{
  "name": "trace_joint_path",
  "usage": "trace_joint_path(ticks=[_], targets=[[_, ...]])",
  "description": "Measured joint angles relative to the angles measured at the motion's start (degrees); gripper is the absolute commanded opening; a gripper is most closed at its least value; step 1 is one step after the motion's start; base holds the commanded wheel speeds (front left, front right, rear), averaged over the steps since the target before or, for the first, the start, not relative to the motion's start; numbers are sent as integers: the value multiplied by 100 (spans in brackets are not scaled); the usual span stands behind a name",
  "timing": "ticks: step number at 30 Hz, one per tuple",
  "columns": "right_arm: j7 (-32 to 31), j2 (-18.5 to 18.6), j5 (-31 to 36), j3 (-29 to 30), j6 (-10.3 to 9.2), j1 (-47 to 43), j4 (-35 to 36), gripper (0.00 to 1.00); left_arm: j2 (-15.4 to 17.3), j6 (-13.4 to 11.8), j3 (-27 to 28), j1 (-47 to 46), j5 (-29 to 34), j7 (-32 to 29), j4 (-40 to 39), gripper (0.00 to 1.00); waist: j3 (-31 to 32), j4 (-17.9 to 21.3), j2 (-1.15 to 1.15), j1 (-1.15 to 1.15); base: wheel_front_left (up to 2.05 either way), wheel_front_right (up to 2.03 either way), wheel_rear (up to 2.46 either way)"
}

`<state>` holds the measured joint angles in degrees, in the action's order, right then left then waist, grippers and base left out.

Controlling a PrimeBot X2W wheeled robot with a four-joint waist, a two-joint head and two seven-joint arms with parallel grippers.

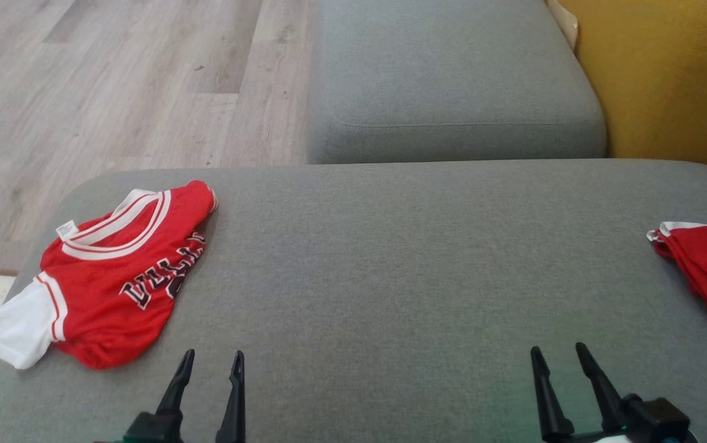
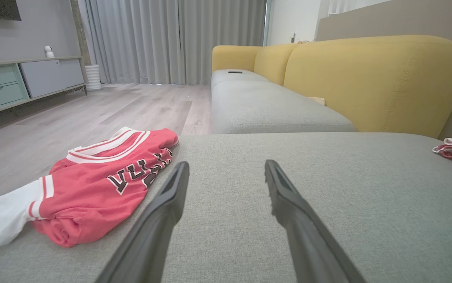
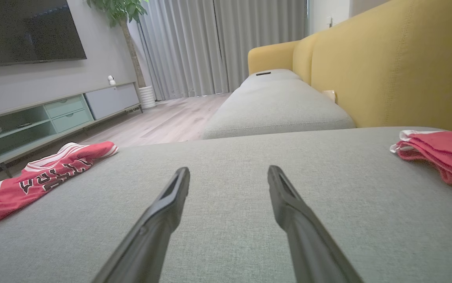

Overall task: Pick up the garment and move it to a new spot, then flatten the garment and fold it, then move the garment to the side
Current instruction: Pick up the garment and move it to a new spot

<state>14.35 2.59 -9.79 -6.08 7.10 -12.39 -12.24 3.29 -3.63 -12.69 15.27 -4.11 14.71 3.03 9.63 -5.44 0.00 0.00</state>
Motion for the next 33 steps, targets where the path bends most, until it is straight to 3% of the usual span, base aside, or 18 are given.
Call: trace_joint_path(ticks=[6, 23, 33], targets=[[1, -2, -133, -155, 0, -1, -4, 100, 0, 9, 96, -24, -92, 0, -63, 100, -57, -244, 0, 0, 0, 0, 0], [1, -8, -271, -97, 0, 6, -5, 100, 3, 236, 454, -73, 51, 0, -281, 100, -322, -1772, 0, 0, 0, 0, 0], [1, -2, -151, -31, 0, 385, -116, 100, 1, 163, 616, -183, 43, 0, -470, 100, -717, -2214, 0, 0, 0, 0, 0]])
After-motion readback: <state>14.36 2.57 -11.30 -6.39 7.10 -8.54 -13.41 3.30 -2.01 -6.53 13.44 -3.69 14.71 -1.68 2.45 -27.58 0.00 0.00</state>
